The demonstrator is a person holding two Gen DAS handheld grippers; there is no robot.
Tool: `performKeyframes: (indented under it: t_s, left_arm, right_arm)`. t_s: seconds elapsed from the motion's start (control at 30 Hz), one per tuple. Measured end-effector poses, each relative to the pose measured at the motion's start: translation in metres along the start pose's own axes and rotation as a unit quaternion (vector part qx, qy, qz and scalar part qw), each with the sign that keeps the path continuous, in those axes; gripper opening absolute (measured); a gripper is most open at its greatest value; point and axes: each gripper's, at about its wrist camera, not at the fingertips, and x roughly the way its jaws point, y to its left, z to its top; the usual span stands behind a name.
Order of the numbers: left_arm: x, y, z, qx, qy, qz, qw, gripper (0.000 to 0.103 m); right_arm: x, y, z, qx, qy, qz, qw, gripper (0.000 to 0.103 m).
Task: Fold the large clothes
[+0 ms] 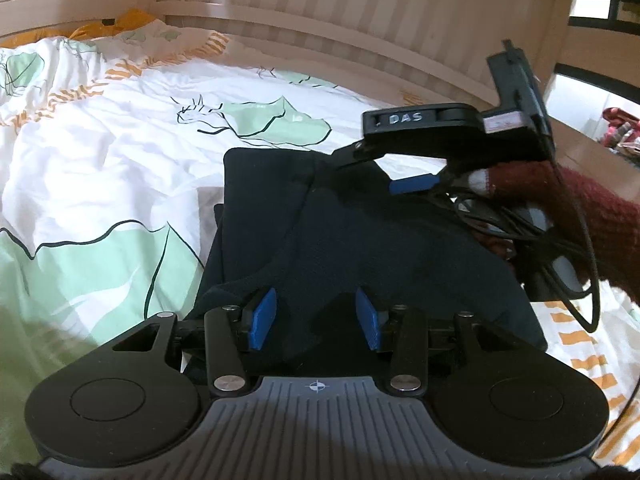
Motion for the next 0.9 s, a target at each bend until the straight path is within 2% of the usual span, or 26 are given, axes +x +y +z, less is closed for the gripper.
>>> performKeyframes:
  t_s: [0.13, 0.3, 0.37, 0.43, 0.47, 0.53, 0.8, 0.9]
  left_arm:
    - [-0.004, -0.006, 0.0, 0.013, -0.002, 0.005, 0.9999, 0.043]
    - [-0.008, -0.01, 0.003, 0.013, -0.004, 0.009, 0.9999, 0.048]
    - [-0.009, -0.012, 0.005, 0.019, -0.008, 0.009, 0.9997, 0.057]
    - [-0.011, -0.015, 0.007, 0.025, -0.012, -0.002, 0.9996, 0.08]
    - [-0.012, -0.016, 0.008, 0.027, -0.015, -0.004, 0.9995, 0.085]
    - [-0.017, -0.021, 0.012, 0.036, -0.027, 0.011, 0.9989, 0.103]
    - [-0.054, -0.03, 0.029, 0.062, -0.069, 0.043, 0.9948, 0.103]
    - [-0.07, -0.033, 0.034, 0.067, -0.066, 0.053, 0.9941, 0.103]
  right_arm:
    - [-0.001, 0.011, -0.009, -0.047, 0.0, -0.018, 0.999, 0.094]
    - [-0.029, -0.002, -0.014, -0.02, -0.054, 0.018, 0.998, 0.094]
    - [-0.046, 0.001, -0.017, -0.03, -0.077, 0.012, 0.997, 0.096]
    - [-0.064, 0.008, -0.021, -0.047, -0.099, -0.003, 0.994, 0.103]
    - [-0.074, 0.011, -0.023, -0.053, -0.112, -0.012, 0.992, 0.102]
    - [-0.093, 0.015, -0.027, -0.055, -0.136, -0.022, 0.989, 0.102]
    - [-0.158, 0.02, -0.053, -0.023, -0.21, -0.093, 0.973, 0.102]
    - [-0.175, 0.023, -0.064, 0.001, -0.213, -0.123, 0.969, 0.102]
